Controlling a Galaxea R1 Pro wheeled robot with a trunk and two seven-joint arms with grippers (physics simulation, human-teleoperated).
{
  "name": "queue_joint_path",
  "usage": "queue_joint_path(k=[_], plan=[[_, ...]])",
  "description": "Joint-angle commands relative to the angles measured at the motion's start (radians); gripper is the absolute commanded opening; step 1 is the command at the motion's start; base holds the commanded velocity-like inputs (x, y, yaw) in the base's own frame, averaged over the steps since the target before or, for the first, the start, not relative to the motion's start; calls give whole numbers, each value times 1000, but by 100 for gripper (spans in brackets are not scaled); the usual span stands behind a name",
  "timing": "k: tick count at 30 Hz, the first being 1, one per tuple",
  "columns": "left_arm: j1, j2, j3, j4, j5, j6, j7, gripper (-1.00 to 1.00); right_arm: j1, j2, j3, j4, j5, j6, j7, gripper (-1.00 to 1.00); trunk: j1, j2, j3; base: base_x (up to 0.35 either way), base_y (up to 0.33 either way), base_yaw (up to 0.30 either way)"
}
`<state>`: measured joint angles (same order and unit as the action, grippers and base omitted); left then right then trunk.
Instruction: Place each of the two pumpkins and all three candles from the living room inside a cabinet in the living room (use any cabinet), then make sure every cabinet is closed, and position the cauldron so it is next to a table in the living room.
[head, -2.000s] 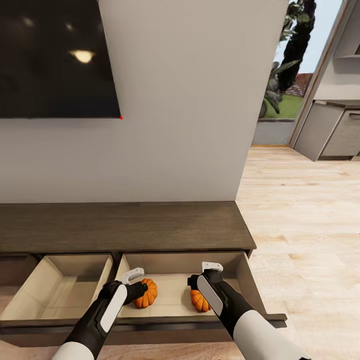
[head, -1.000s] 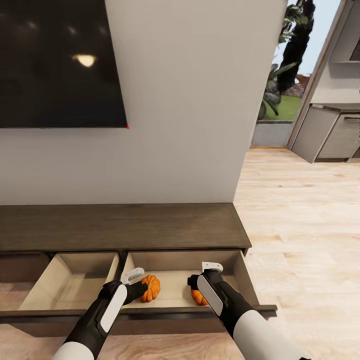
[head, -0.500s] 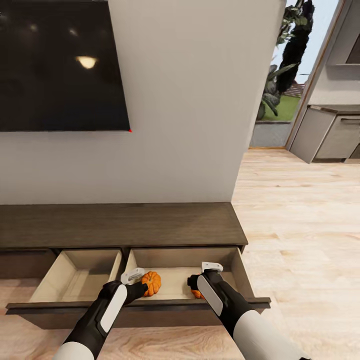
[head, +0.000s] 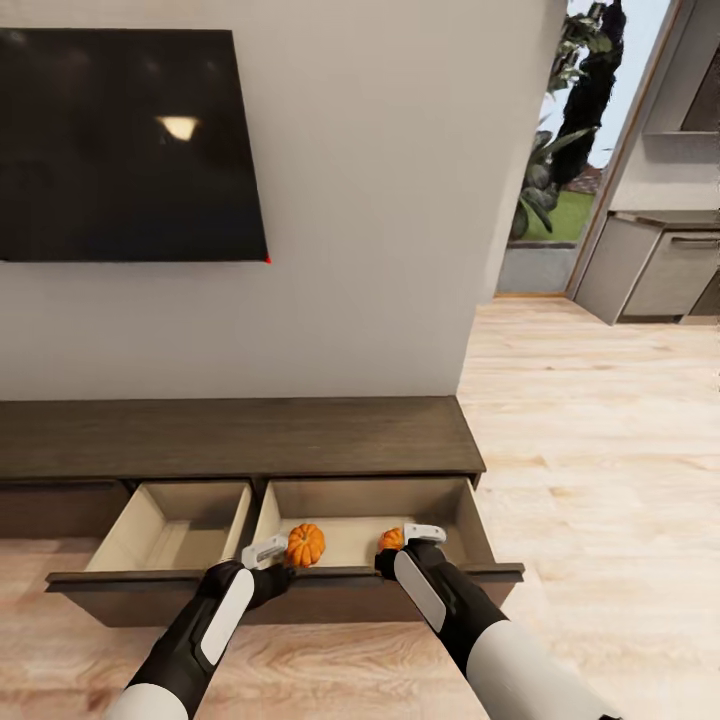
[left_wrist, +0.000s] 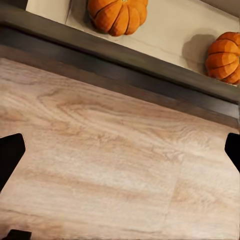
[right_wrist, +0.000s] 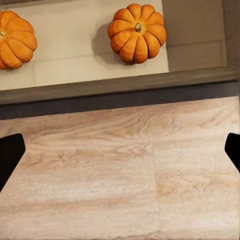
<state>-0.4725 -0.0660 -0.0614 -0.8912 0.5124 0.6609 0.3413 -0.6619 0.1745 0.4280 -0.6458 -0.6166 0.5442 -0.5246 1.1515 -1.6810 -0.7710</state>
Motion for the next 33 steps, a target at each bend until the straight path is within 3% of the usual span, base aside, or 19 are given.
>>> queue_joint_path(k=[1, 11, 33], plan=[[0, 0, 0, 0, 0, 1, 0, 100, 0, 0, 0, 0, 0, -2, 0, 100, 0, 0, 0, -279, 0, 0], [0, 0, 0, 0, 0, 2, -1, 100, 1, 0, 1, 0, 0, -6, 0, 100, 0, 0, 0, -265, 0, 0], [0, 1, 0, 1, 0, 0, 1, 100, 1, 0, 0, 0, 1, -10, 1, 100, 84, -154, -69, -216, 0, 0]])
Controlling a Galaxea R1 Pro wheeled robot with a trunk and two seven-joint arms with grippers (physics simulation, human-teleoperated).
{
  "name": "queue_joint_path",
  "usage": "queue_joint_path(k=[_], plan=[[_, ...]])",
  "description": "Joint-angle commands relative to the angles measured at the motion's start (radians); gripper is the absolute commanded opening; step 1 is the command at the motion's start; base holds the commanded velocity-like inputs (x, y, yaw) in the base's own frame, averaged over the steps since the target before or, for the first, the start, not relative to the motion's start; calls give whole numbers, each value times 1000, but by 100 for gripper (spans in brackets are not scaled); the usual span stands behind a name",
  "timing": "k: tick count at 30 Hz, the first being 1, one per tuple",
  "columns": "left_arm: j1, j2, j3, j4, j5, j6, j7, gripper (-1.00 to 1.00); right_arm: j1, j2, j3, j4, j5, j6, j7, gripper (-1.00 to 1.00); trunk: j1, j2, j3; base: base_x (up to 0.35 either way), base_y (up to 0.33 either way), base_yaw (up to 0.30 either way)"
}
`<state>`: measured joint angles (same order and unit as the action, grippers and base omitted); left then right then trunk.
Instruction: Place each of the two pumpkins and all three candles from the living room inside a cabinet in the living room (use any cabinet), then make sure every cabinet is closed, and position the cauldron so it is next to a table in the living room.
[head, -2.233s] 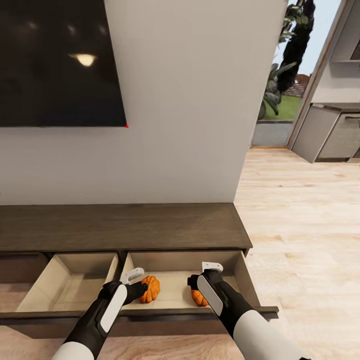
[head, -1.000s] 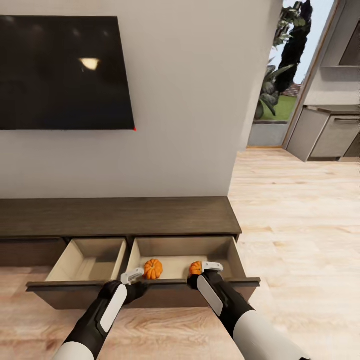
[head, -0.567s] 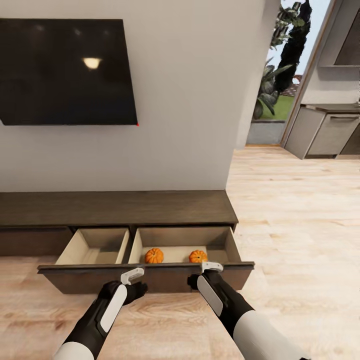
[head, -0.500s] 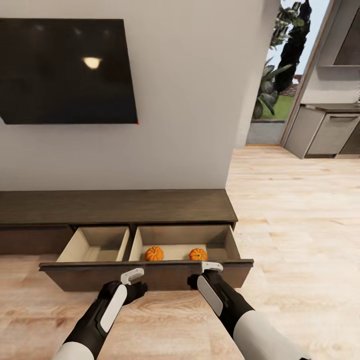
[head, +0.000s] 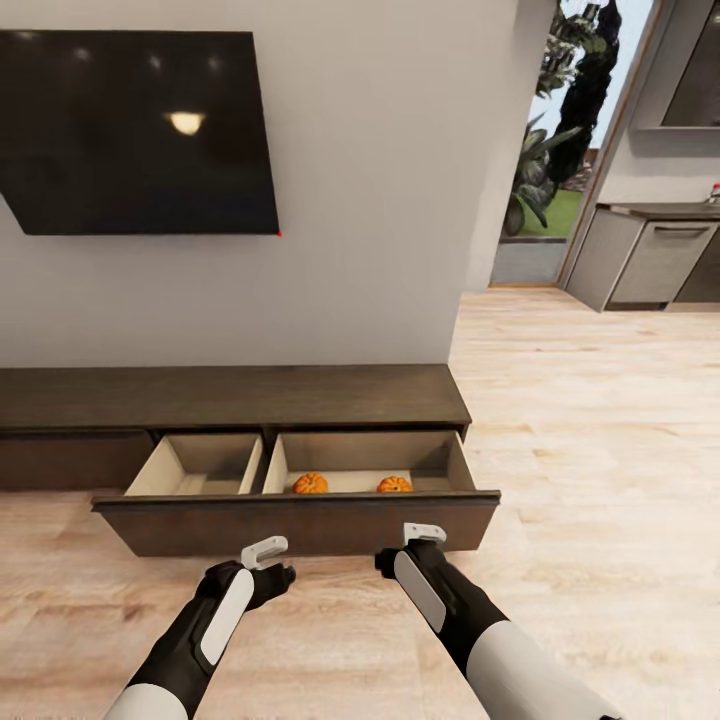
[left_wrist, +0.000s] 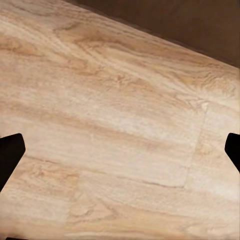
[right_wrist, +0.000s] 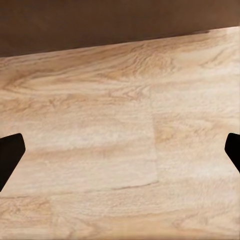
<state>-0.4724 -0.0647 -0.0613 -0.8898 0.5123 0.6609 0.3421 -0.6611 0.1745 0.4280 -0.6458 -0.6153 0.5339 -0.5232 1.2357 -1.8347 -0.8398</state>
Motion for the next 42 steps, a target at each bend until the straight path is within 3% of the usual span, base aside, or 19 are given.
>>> queue_joint_path(k=[1, 25, 33, 36, 39, 42], plan=[[0, 0, 0, 0, 0, 0, 0, 100, 0, 0, 0, 0, 0, 0, 0, 100, 4, -7, -3, -71, 0, 0], [0, 5, 0, 1, -12, -19, 0, 100, 0, 0, 13, 11, 17, -168, 2, 100, 96, -175, -78, -5, 0, 0], [0, 5, -10, 9, -17, -102, 0, 100, 0, 0, 16, 87, 24, -239, 3, 100, 127, -231, -103, 0, 0, 0], [0, 6, -9, 28, -41, -124, 0, 100, 1, 0, 20, 100, 40, -301, 5, 100, 138, -252, -113, 0, 0, 0], [0, 7, -6, 54, -99, -181, 1, 100, 2, 0, 40, 106, 86, -354, 18, 100, 150, -273, -122, 0, 0, 0], [0, 5, -5, 62, -143, -224, 1, 100, 3, 0, 45, 113, 103, -390, 29, 100, 161, -294, -132, 0, 0, 0]])
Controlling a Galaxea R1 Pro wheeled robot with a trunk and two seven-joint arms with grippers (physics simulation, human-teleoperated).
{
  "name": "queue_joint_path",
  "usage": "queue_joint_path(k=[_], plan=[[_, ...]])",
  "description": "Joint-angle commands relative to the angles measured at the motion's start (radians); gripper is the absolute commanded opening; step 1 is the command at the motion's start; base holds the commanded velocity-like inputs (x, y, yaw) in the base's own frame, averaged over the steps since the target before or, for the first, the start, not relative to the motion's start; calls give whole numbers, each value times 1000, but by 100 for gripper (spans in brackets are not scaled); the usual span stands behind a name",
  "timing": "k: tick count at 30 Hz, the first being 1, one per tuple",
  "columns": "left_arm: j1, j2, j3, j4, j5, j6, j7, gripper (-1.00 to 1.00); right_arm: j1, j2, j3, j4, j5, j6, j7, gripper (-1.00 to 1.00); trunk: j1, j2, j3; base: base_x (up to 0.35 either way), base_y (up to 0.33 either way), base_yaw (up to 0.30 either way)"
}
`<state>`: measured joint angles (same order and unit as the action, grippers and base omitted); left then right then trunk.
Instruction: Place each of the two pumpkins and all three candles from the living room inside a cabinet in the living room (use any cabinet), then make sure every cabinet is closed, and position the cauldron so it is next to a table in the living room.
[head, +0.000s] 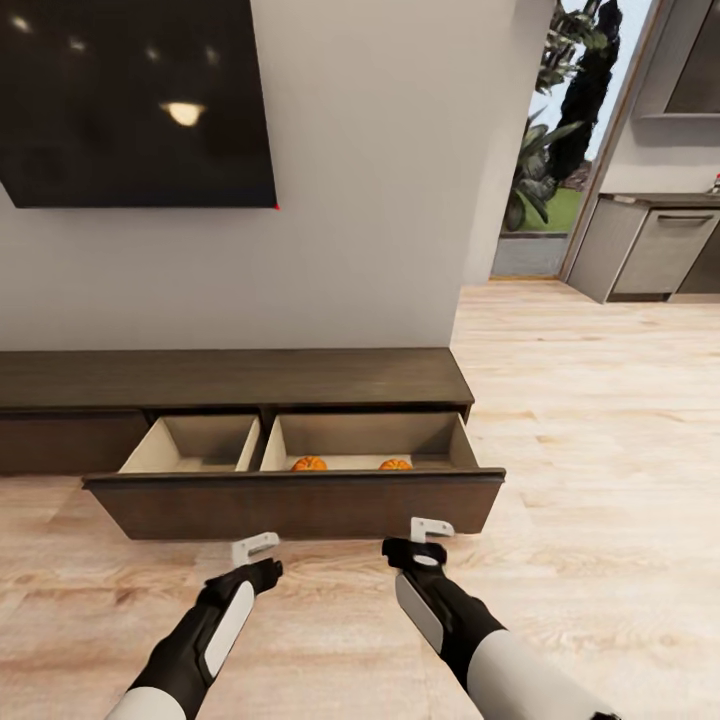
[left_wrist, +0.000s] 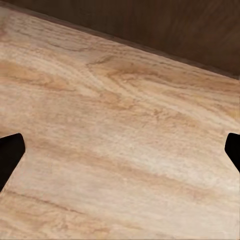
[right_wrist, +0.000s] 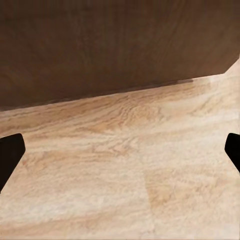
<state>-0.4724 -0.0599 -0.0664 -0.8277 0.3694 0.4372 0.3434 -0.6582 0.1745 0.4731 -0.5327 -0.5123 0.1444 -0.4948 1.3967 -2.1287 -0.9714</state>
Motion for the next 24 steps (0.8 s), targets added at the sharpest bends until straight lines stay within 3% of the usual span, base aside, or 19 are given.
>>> queue_joint_path(k=[1, 7, 15, 20, 24], plan=[[0, 0, 0, 3, -23, -18, 0, 100, 0, 0, 2, 15, 7, -17, 17, 100, 0, 0, 0, 0, 0, 0], [0, 0, -2, 4, -34, -27, -1, 100, 1, 0, 2, 30, 10, -30, 48, 100, 0, 0, 0, 0, 0, 0], [0, 1, -4, 4, -38, -38, -1, 100, 2, 0, 7, 39, 13, -77, 55, 100, 31, -56, -25, 0, 0, 0], [0, -2, -8, 24, -51, -131, 0, 100, 2, 0, 9, 71, 14, -139, 56, 100, 50, -91, -41, 0, 0, 0], [0, -3, -3, 77, -85, -173, 0, 100, 2, -2, 24, 116, 19, -239, 57, 100, 65, -119, -53, 0, 0, 0]])
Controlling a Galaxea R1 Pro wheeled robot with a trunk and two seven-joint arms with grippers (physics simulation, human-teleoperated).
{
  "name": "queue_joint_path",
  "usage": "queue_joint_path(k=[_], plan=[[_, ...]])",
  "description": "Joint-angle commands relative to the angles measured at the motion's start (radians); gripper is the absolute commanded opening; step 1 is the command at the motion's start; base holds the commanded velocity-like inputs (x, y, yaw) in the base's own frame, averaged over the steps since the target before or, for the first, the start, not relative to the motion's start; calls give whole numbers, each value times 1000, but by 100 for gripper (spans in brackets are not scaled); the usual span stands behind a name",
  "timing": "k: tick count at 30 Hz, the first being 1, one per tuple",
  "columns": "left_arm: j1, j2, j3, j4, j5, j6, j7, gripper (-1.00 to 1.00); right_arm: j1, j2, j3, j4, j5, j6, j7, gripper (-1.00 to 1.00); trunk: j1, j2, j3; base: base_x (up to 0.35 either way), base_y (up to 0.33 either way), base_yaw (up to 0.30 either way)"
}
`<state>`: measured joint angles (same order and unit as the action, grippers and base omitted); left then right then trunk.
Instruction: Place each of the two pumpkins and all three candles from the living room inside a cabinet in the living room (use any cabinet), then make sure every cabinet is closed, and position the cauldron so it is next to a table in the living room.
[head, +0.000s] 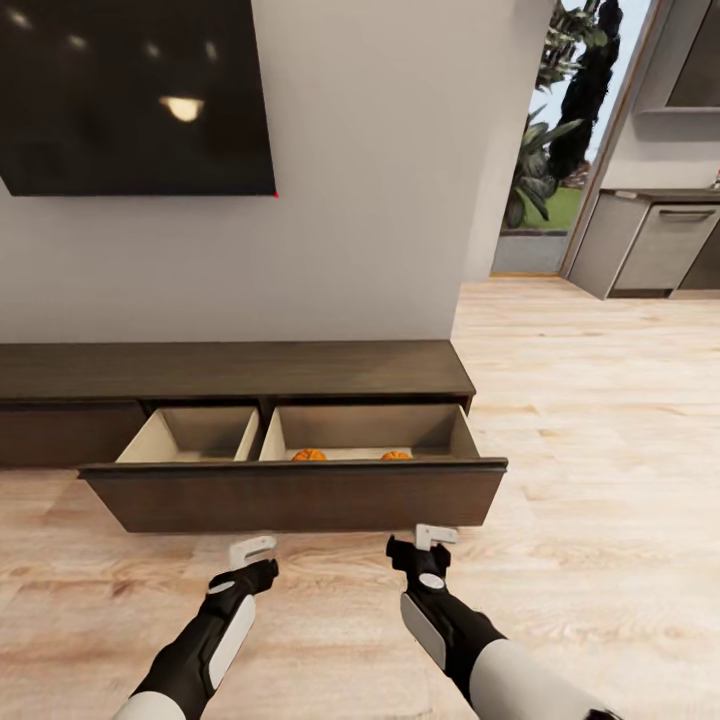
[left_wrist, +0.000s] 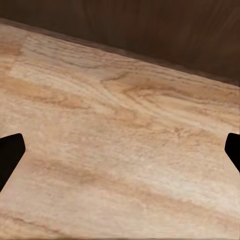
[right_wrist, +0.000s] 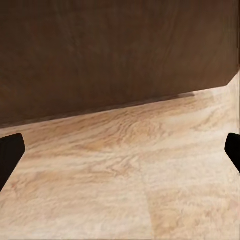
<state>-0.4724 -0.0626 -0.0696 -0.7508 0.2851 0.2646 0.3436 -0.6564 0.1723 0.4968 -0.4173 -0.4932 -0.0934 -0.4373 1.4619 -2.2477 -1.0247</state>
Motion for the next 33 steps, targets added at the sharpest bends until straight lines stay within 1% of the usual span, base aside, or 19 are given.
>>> queue_joint_path(k=[1, 2, 3, 5, 6, 8, 10, 11, 12, 14, 15, 17, 22, 26, 28, 30, 33], plan=[[0, 0, 1, 9, -6, -5, 0, 100, 0, 0, 12, 16, 7, -31, 1, 100, 4, -7, -3, 0, 0, 0], [0, 0, 1, 12, -8, -6, 0, 100, 0, 0, 18, 23, 11, -46, 1, 100, 8, -14, -6, 0, 0, 0], [0, 0, 2, 18, -11, -14, 0, 100, 0, -1, 36, 46, 24, -93, 1, 100, 12, -21, -9, 0, 0, 0], [0, 0, 1, 21, -14, -32, 0, 100, 0, -1, 48, 68, 34, -139, 1, 100, 19, -35, -16, 0, 0, 0], [0, 1, 0, 21, -14, -40, 0, 100, 0, -2, 51, 75, 36, -152, 2, 100, 23, -42, -19, 0, 0, 0], [0, 0, -3, 23, -16, -78, -1, 100, 0, -2, 57, 101, 42, -194, 4, 100, 31, -56, -25, 0, 0, 0], [0, 0, -4, 26, -16, -107, -1, 100, 0, -3, 60, 115, 44, -214, 26, 100, 38, -70, -31, 0, 0, 0], [0, 0, -5, 27, -16, -120, -1, 100, 0, -3, 61, 119, 45, -220, 55, 100, 42, -77, -35, 0, 0, 0], [0, 0, -5, 27, -17, -122, -1, 100, 0, -4, 61, 120, 44, -222, 66, 100, 46, -84, -38, 0, 0, 0], [0, 0, -6, 28, -17, -130, -1, 100, 1, -7, 61, 123, 43, -225, 115, 100, 54, -98, -44, 0, 0, 0], [0, 1, -7, 28, -17, -132, -1, 100, 2, -14, 61, 123, 43, -227, 139, 100, 58, -105, -47, 0, 0, 0], [0, 3, -6, 28, -16, -136, -2, 100, 5, -22, 62, 123, 44, -228, 164, 100, 65, -119, -53, 0, 0, 0], [0, 4, -2, 28, -19, -137, -11, 100, 10, -26, 61, 116, 43, -229, 175, 100, 84, -154, -69, 0, 0, 0], [0, 3, -2, 27, -34, -140, -12, 100, 11, -26, 60, 113, 42, -230, 176, 100, 100, -182, -82, 0, 0, 0], [0, 2, -1, 22, -47, -145, -13, 100, 12, -27, 59, 113, 42, -235, 176, 100, 107, -196, -88, 0, 0, 0], [0, 0, -2, 17, -54, -146, -10, 100, 12, -27, 59, 113, 42, -243, 176, 100, 107, -196, -88, 0, 0, 0], [0, -1, -24, 13, -59, -150, -6, 100, 12, -27, 59, 113, 42, -250, 176, 100, 107, -196, -88, 0, 0, 0]])
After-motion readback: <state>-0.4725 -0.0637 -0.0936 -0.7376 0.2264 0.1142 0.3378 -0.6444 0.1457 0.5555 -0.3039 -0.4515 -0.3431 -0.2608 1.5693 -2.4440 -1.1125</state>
